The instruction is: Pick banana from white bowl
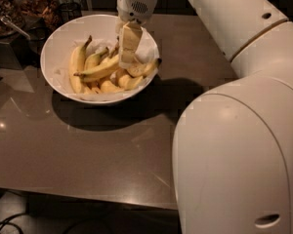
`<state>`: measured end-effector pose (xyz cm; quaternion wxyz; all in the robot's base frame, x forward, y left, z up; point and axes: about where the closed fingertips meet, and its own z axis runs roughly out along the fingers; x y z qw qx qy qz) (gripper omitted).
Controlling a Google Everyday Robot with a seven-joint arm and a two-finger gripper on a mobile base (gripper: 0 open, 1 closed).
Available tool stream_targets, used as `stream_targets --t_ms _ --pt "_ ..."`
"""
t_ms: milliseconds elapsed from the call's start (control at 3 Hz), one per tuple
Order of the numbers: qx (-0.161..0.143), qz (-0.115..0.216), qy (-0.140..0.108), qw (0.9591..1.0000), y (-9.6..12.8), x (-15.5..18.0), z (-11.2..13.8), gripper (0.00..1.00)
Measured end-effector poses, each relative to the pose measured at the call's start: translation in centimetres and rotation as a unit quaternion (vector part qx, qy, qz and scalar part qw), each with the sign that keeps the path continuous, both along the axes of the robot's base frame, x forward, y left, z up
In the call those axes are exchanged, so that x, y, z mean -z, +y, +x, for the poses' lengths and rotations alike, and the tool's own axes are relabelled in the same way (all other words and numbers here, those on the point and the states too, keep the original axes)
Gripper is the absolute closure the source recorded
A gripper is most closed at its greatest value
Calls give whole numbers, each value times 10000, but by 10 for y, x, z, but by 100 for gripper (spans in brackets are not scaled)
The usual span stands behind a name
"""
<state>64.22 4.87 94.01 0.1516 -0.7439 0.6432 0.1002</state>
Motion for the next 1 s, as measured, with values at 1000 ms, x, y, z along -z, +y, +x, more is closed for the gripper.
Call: stream_targets --t_ms 1000 --pt "-232 -110 102 9996 44 12 5 27"
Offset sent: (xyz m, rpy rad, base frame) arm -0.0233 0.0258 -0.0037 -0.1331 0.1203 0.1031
